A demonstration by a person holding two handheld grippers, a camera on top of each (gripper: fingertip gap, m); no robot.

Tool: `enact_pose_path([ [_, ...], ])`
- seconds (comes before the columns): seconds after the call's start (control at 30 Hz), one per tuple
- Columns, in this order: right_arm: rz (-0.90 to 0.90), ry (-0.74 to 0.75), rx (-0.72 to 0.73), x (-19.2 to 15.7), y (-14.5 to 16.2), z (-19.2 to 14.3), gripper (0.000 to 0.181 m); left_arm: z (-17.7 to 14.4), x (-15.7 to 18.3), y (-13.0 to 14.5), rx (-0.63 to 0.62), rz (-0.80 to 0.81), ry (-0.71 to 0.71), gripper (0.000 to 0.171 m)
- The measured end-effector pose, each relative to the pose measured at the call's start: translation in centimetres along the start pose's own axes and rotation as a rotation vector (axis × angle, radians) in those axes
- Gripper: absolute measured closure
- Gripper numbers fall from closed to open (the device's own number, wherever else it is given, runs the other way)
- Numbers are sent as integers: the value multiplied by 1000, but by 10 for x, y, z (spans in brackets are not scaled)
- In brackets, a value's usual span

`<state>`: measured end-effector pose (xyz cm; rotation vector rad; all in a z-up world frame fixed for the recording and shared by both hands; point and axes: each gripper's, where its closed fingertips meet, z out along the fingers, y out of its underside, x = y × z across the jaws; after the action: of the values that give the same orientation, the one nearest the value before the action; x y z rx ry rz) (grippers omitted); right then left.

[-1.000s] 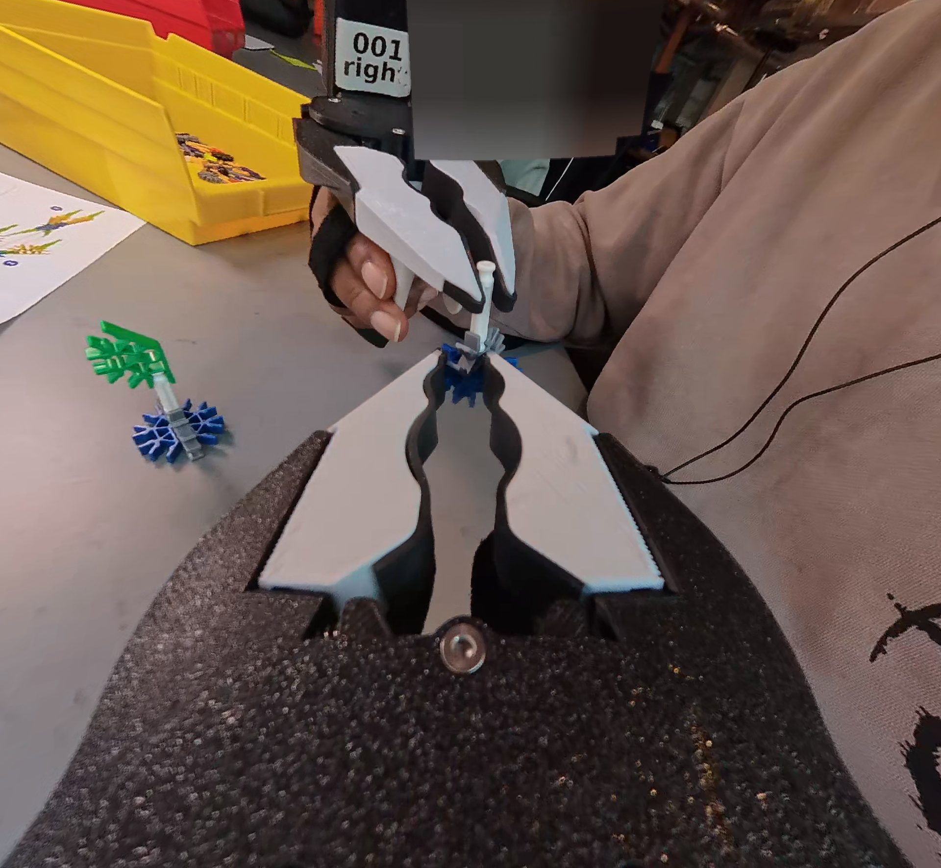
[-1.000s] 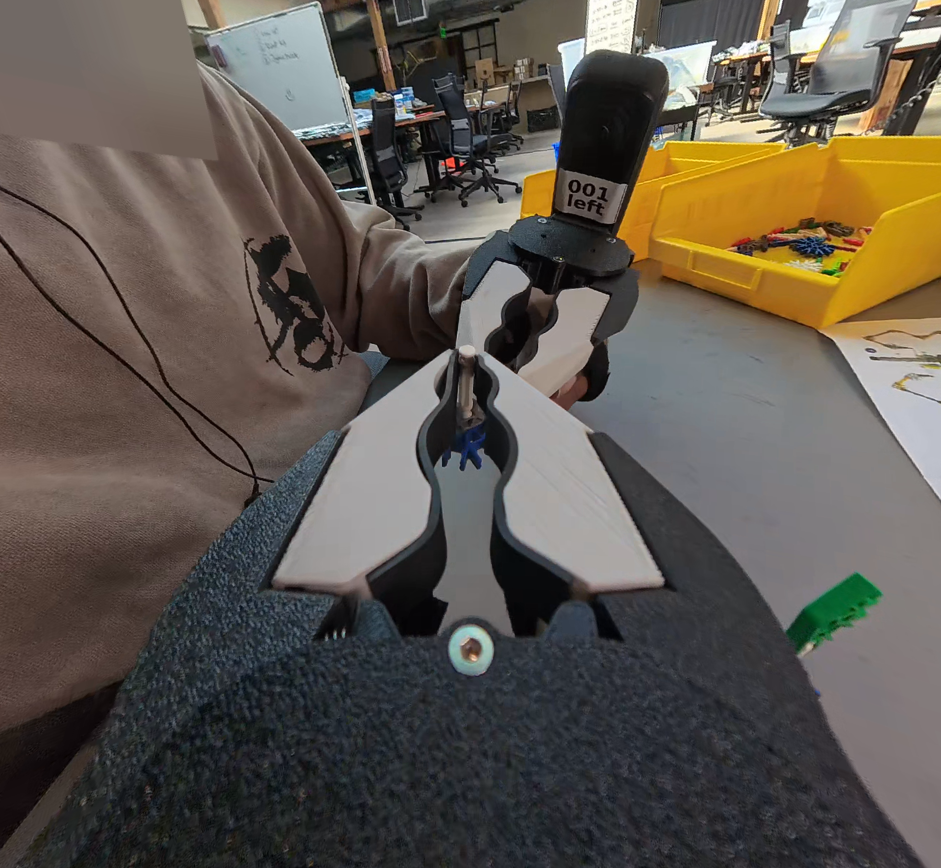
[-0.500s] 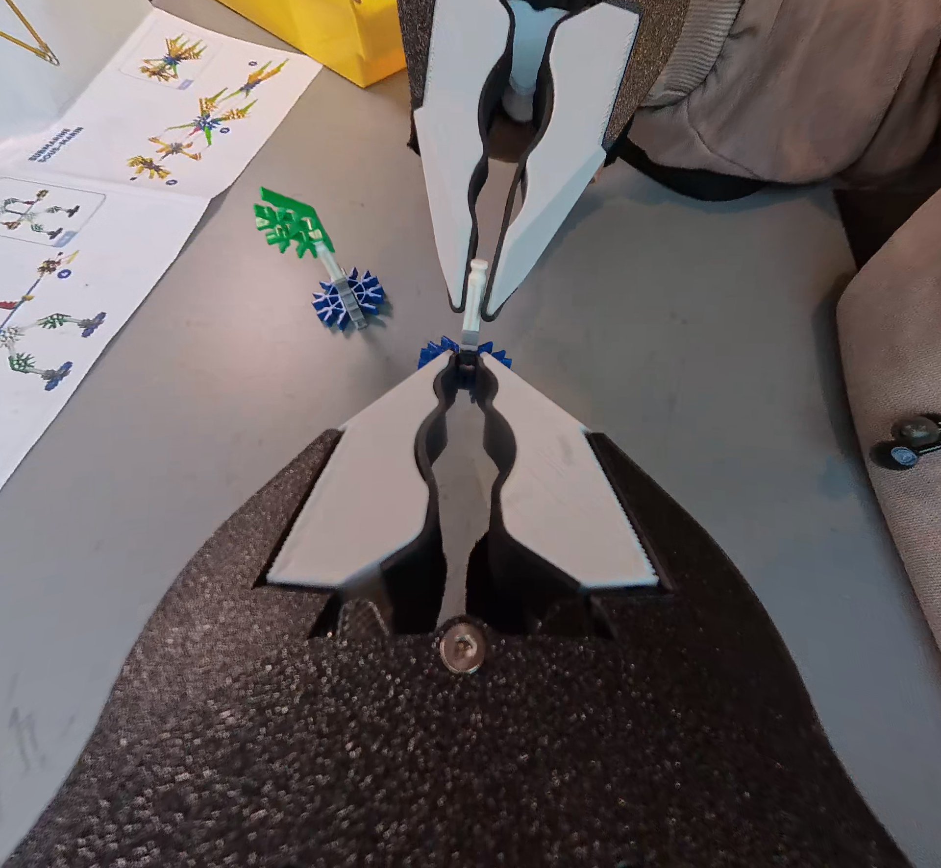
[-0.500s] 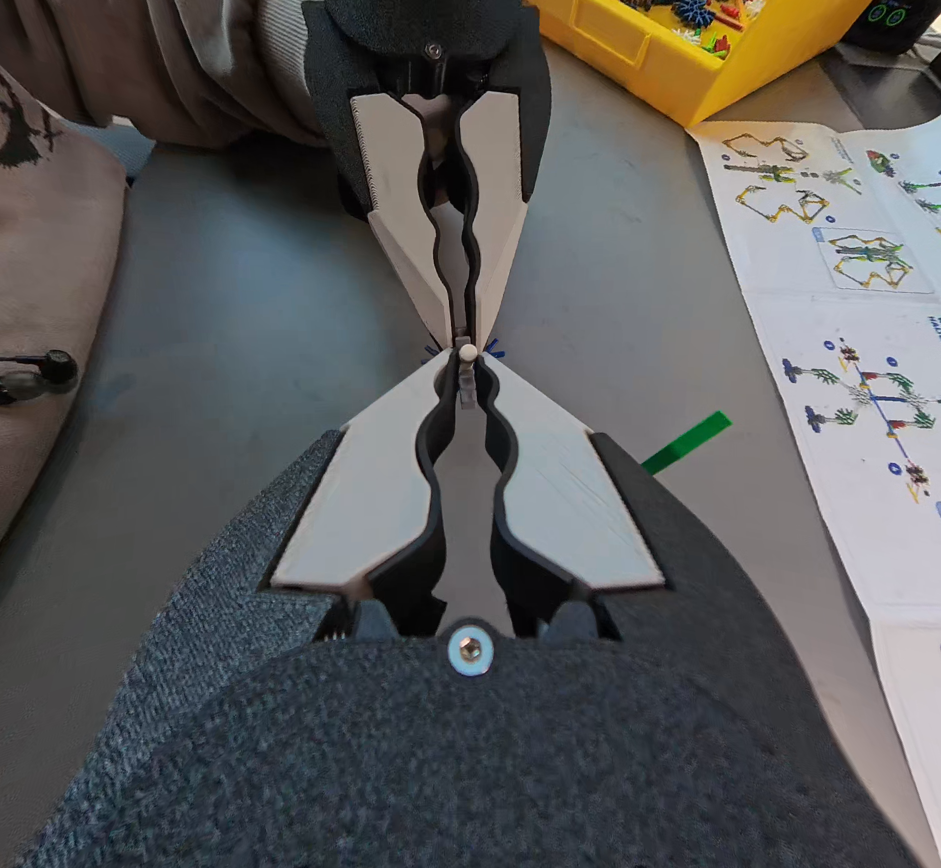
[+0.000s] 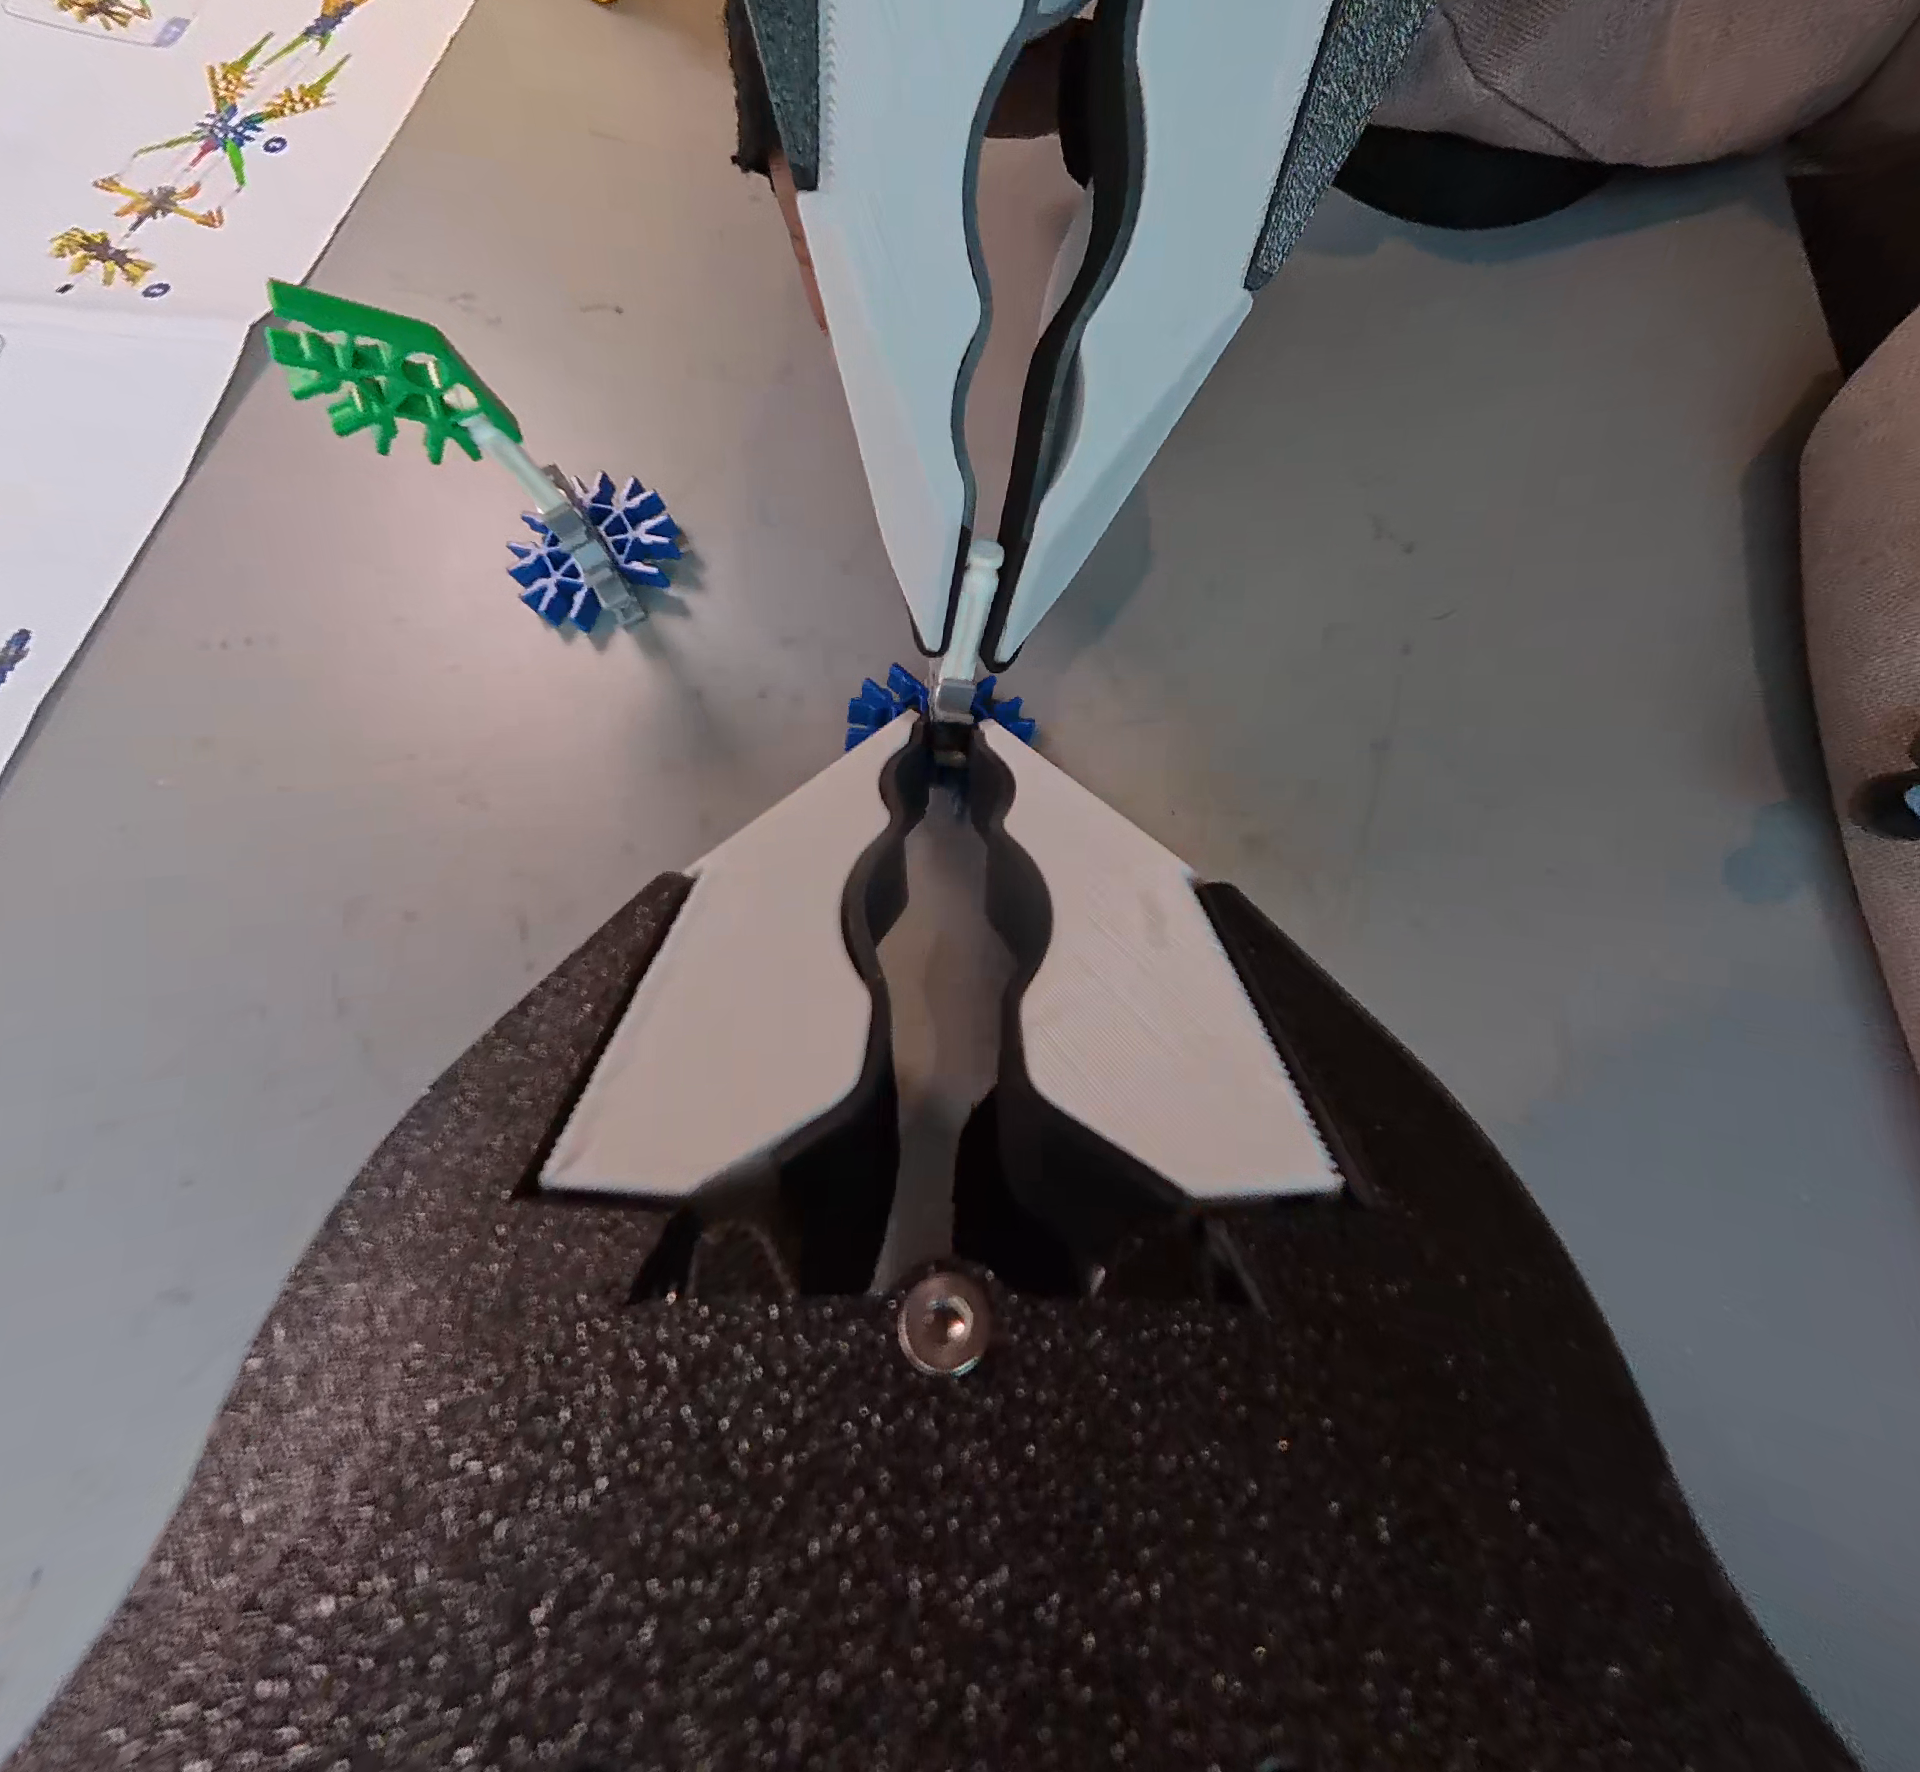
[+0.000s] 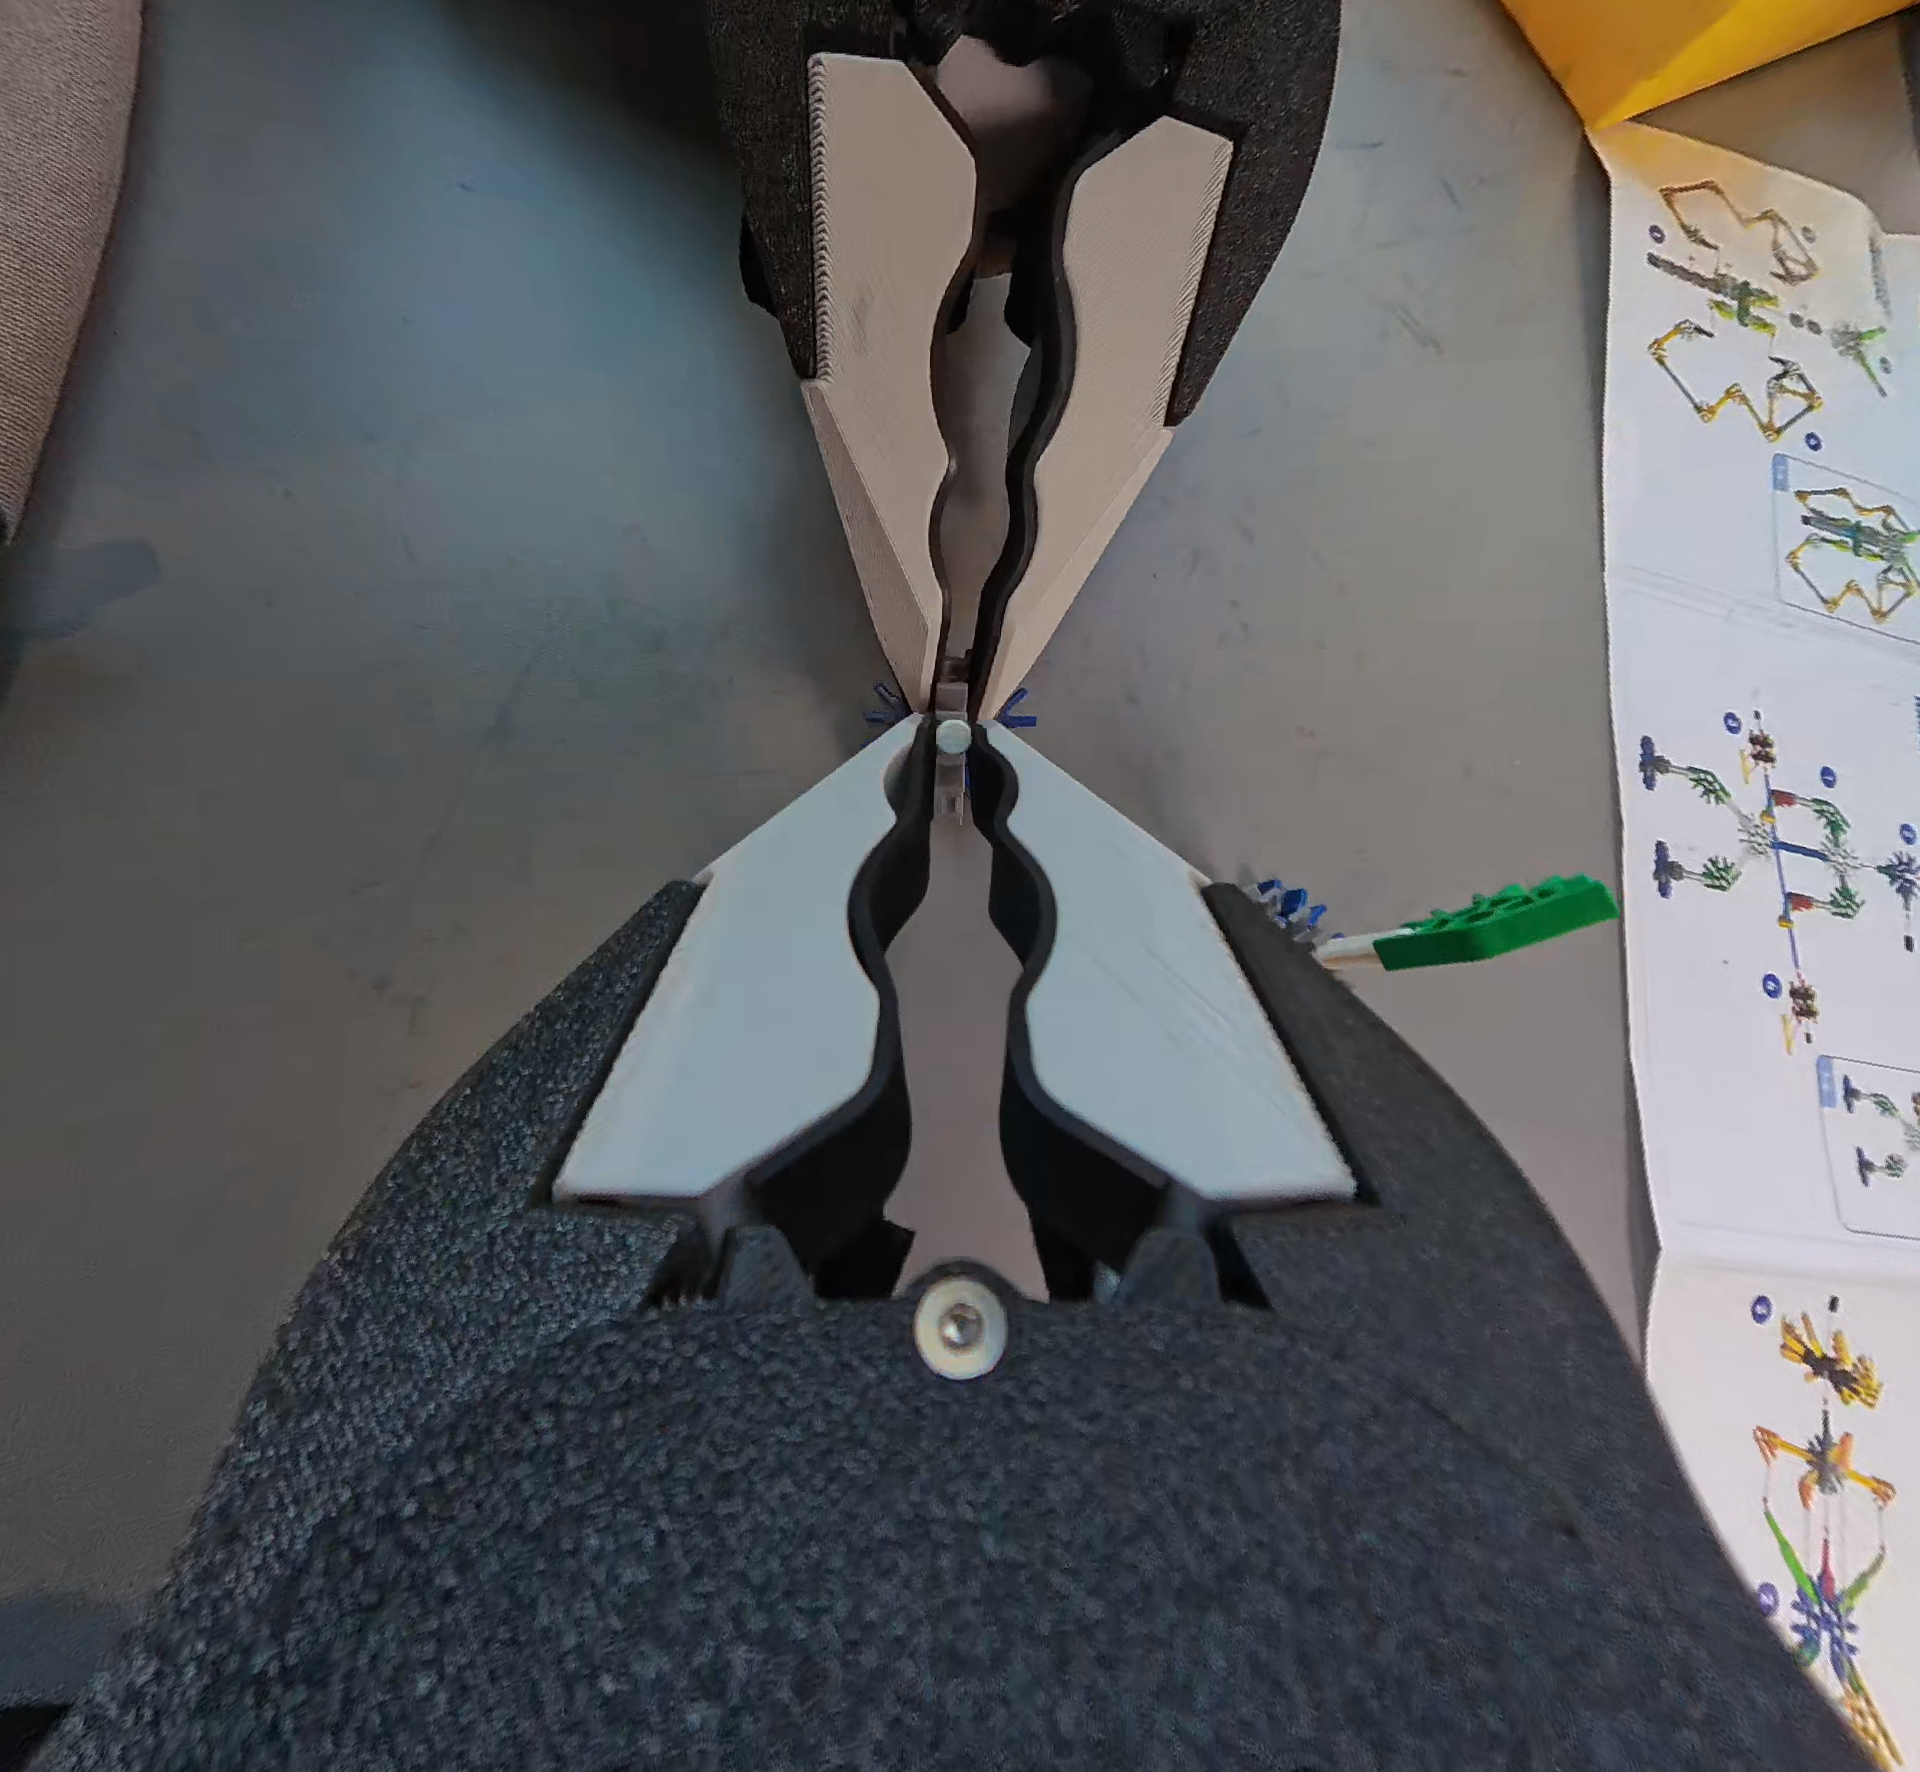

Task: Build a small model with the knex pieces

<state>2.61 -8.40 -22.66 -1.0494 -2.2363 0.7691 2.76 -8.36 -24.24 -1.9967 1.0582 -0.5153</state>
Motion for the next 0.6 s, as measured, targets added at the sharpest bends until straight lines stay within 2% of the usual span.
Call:
enact_pose_path([
  [0.37, 99, -24, 175, 8, -17, -9, 177, -10, -3, -14, 106, -10, 1, 161],
  [0.5, 133, -26, 258, 12, -26, -16, 177, -23, -8, -24, 173, 0, -17, 147],
  [0.6, 174, -5, 371, 22, -37, -27, 177, -44, -4, -39, 293, -52, 69, 137],
])
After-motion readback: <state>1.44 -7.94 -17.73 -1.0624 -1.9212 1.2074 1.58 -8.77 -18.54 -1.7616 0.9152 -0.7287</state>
